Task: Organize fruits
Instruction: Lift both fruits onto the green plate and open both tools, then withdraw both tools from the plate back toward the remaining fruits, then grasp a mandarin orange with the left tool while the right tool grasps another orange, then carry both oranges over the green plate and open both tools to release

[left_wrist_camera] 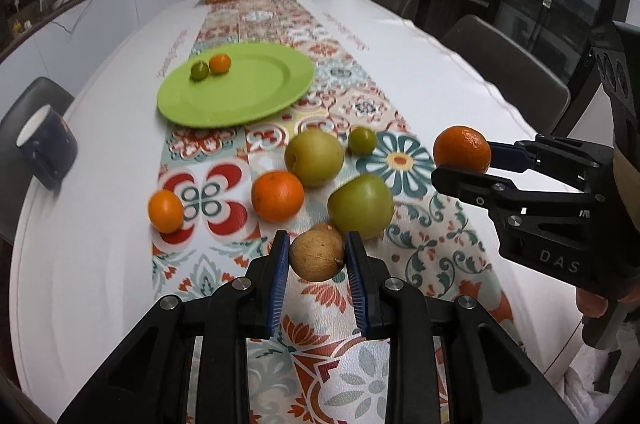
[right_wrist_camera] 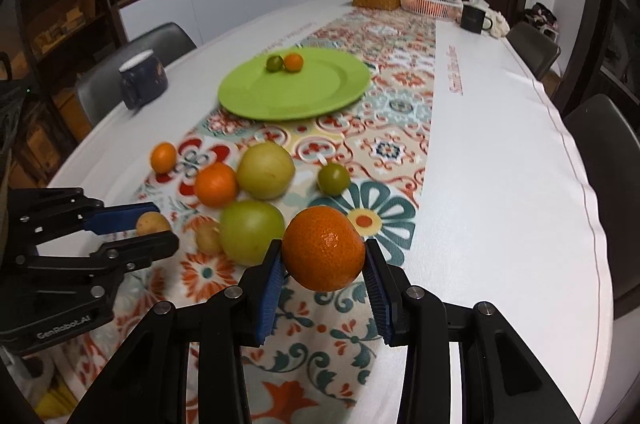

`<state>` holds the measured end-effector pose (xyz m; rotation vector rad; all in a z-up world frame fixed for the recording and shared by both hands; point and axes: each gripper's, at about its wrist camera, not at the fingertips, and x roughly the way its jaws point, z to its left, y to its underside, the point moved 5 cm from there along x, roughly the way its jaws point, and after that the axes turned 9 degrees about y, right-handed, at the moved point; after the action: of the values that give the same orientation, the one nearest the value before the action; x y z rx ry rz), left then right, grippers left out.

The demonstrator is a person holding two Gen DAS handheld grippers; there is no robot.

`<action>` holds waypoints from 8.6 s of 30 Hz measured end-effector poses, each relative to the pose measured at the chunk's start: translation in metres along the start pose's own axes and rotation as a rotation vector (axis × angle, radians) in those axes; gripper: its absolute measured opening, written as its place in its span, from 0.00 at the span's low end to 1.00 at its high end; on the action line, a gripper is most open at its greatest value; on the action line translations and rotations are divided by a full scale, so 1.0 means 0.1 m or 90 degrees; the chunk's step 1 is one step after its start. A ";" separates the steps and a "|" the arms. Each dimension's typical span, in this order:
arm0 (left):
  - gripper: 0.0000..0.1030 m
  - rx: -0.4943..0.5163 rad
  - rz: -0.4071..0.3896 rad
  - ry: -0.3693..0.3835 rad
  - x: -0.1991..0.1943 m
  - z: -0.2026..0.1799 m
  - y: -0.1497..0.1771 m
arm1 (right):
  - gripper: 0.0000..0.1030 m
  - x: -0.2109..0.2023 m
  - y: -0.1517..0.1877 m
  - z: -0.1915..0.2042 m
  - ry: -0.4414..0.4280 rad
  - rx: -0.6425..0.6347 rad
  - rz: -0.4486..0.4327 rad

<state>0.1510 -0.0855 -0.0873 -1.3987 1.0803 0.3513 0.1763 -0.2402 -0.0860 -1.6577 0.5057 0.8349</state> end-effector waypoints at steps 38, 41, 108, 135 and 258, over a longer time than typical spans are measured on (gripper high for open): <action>0.28 0.042 -0.141 -0.084 -0.12 0.90 -1.39 | 0.39 0.13 -1.61 0.30 -0.019 -0.015 -0.150; 0.28 0.038 -0.133 -0.081 0.03 1.02 -1.49 | 0.39 0.34 -1.73 0.30 -0.025 -0.017 -0.137; 0.85 0.140 -0.163 -0.139 -0.70 0.49 -0.54 | 0.77 -0.44 -0.75 0.29 0.065 0.019 -0.148; 0.83 0.166 -0.107 -0.129 -0.27 1.08 0.06 | 0.65 0.10 -0.31 1.14 0.069 -0.074 -0.073; 0.62 -0.015 -0.073 -0.132 0.59 1.44 -1.65 | 0.60 1.34 -1.99 0.07 -0.029 0.004 -0.081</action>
<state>0.3641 -0.0135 -0.0580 -1.4049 0.8248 0.4167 0.4037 -0.1698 -0.0565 -1.6435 0.3656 0.7749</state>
